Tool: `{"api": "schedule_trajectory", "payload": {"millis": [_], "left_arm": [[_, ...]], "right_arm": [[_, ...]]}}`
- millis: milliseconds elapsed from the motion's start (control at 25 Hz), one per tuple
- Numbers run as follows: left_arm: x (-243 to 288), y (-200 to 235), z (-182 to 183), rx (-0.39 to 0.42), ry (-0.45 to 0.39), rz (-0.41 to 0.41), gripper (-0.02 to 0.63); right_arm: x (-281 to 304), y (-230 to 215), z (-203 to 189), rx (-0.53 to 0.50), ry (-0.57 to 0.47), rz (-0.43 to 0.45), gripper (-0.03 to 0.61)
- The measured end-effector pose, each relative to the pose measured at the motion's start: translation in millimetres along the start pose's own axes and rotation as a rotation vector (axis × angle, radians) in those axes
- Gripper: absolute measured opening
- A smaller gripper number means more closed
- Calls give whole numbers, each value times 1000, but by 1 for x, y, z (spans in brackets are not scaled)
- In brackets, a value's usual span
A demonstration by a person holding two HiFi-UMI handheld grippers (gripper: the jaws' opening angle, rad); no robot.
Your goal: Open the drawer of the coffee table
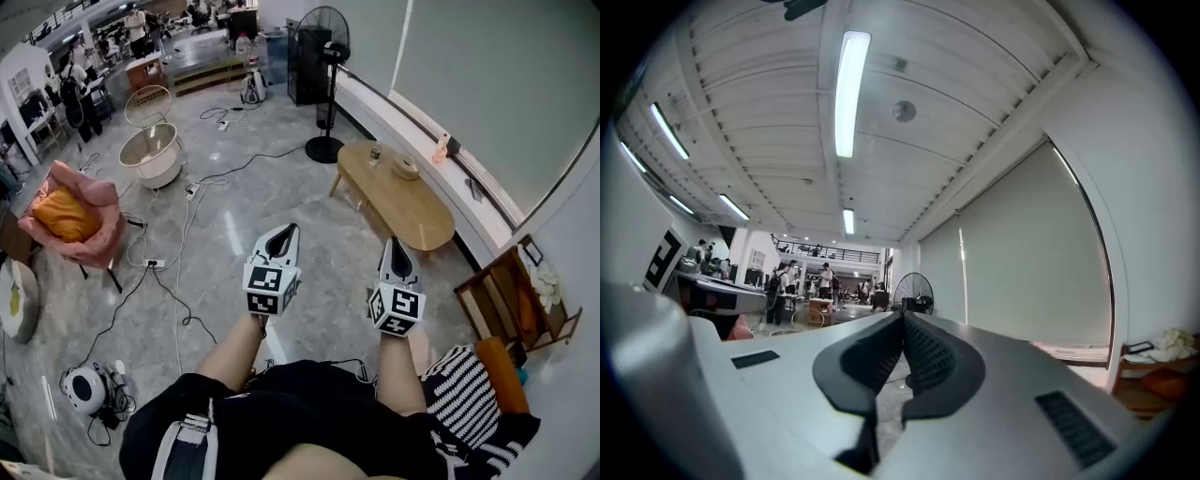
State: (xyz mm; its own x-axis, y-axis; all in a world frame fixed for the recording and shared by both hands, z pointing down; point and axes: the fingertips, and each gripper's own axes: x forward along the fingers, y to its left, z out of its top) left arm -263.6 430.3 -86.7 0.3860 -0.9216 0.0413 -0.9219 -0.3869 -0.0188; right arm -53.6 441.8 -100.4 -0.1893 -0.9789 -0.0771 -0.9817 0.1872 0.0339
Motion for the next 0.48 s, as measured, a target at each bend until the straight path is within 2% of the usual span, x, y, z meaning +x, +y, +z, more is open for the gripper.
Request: {"api": "schedule_trajectory", "payload": {"millis": [280,480], "left_arm": [[-6,30,-9,20,10,-13,20],[15,40,-15,17,2,-18,20]], "right_arm": [[5,19,-12,9,7,-37,17],[26,10,-19,2,-8,-54,17]]}}
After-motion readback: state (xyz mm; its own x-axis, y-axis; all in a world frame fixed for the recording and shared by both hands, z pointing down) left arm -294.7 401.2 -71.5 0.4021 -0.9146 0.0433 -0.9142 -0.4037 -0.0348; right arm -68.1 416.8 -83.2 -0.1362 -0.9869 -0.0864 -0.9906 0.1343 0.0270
